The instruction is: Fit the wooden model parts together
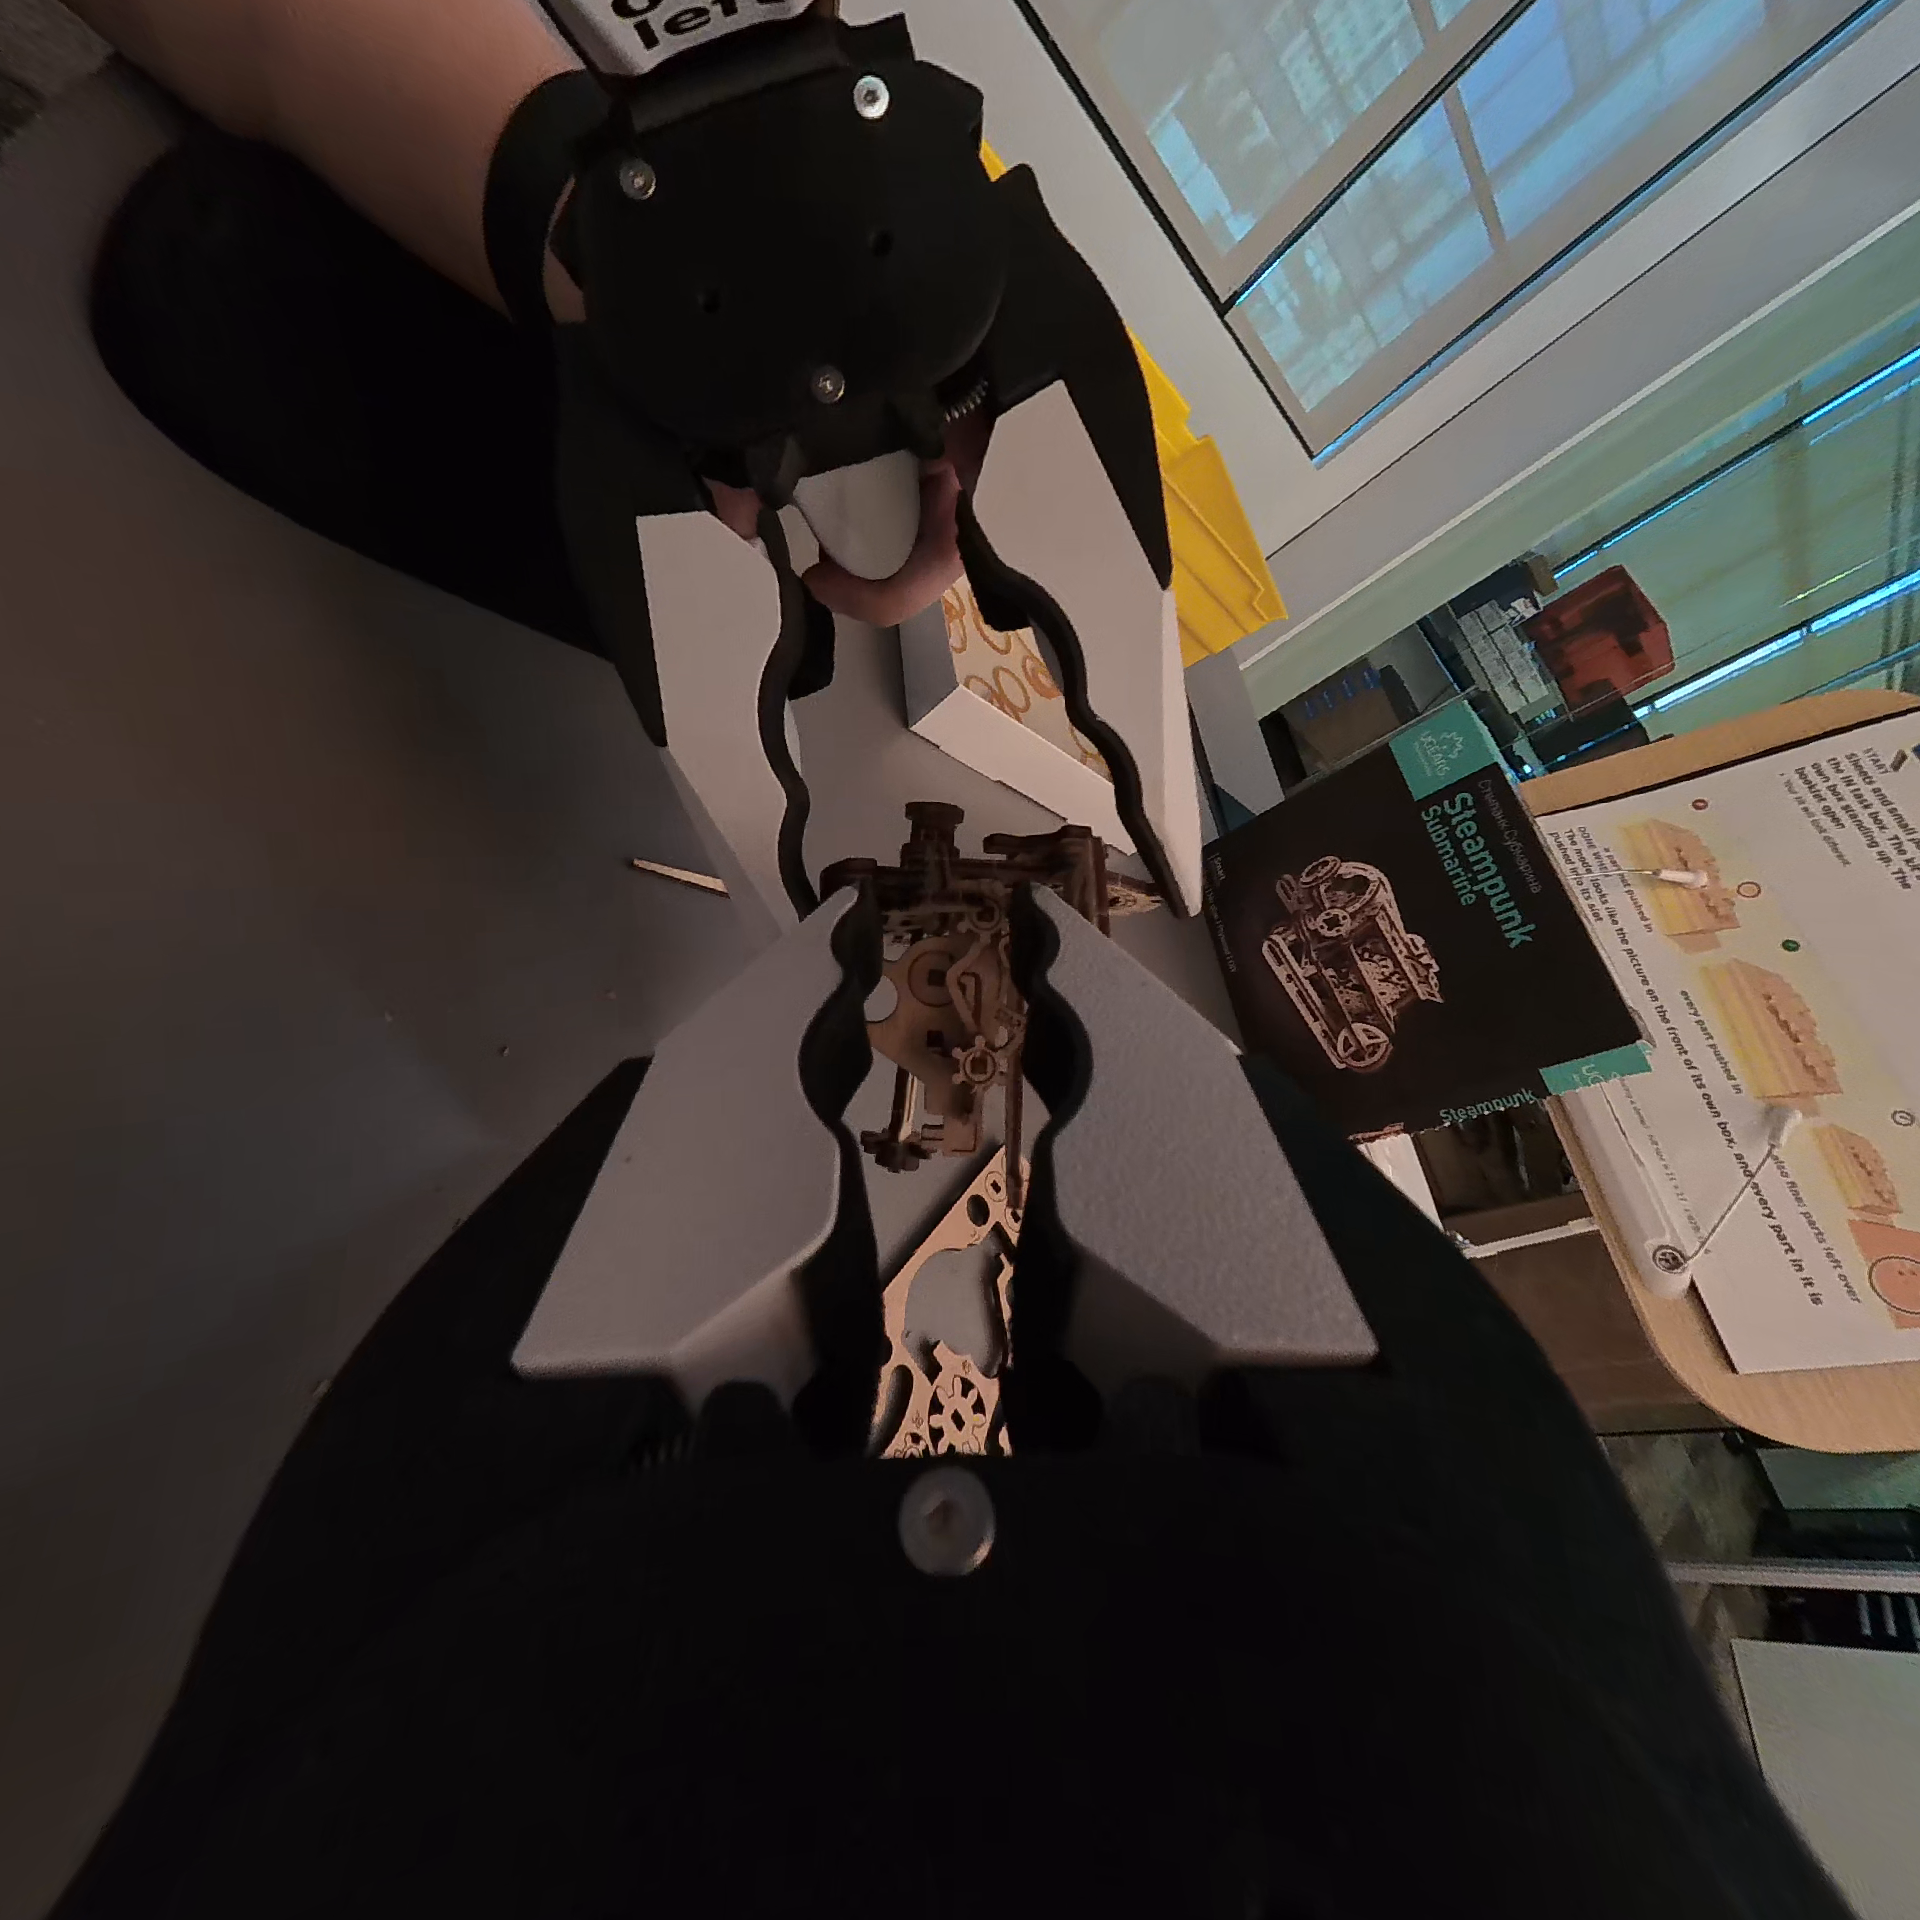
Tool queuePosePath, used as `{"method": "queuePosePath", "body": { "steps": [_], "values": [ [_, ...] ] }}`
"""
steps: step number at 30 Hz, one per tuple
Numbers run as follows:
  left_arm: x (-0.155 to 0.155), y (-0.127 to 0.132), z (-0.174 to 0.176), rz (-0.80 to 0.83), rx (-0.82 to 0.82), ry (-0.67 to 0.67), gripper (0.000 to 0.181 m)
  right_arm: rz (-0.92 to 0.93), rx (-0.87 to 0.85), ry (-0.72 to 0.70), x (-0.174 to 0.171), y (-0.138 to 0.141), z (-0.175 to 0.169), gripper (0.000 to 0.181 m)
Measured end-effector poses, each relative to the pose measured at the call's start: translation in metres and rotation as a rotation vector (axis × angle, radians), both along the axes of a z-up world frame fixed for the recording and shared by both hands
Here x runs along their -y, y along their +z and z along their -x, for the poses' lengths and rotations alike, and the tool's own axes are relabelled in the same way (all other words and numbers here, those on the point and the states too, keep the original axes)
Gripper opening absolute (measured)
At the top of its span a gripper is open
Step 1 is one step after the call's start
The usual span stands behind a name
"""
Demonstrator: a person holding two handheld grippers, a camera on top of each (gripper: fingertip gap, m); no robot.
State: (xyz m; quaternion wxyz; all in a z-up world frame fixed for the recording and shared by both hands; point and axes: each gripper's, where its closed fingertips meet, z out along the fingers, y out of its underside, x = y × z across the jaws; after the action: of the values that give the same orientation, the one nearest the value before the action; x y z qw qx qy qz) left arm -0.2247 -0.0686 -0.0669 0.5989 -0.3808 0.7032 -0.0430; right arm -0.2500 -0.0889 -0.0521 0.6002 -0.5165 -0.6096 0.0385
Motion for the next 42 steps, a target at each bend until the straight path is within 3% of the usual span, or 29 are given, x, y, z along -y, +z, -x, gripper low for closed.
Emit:
{"method": "queuePosePath", "body": {
  "steps": [1, 8, 15, 22, 31, 35, 42],
  "values": [
    [0.0, 0.0, 0.0, -0.002, -0.003, 0.001, 0.078, 0.002, 0.003, 0.0, 0.0, -0.001, 0.0, 0.023],
    [-0.002, 0.001, 0.0, 0.003, -0.001, 0.01, 0.078, -0.009, -0.012, -0.004, -0.002, 0.001, 0.0, 0.024],
    [0.002, -0.019, -0.001, 0.307, -0.074, 0.023, 0.078, 0.08, -0.028, 0.002, -0.006, -0.01, 0.001, 0.028],
    [0.006, -0.041, 0.001, 0.397, -0.195, 0.034, 0.078, 0.271, 0.011, 0.032, -0.001, -0.032, 0.002, 0.021],
    [0.01, -0.044, 0.003, 0.476, -0.238, 0.04, 0.078, 0.377, -0.013, 0.034, 0.001, -0.033, 0.003, 0.021],
    [0.011, -0.038, 0.001, 0.477, -0.202, 0.029, 0.079, 0.362, -0.031, 0.044, 0.002, -0.028, 0.002, 0.02],
    [0.01, -0.003, 0.0, 0.46, -0.011, -0.033, 0.08, 0.283, -0.186, 0.092, 0.003, 0.006, -0.004, 0.019]
  ]
}}
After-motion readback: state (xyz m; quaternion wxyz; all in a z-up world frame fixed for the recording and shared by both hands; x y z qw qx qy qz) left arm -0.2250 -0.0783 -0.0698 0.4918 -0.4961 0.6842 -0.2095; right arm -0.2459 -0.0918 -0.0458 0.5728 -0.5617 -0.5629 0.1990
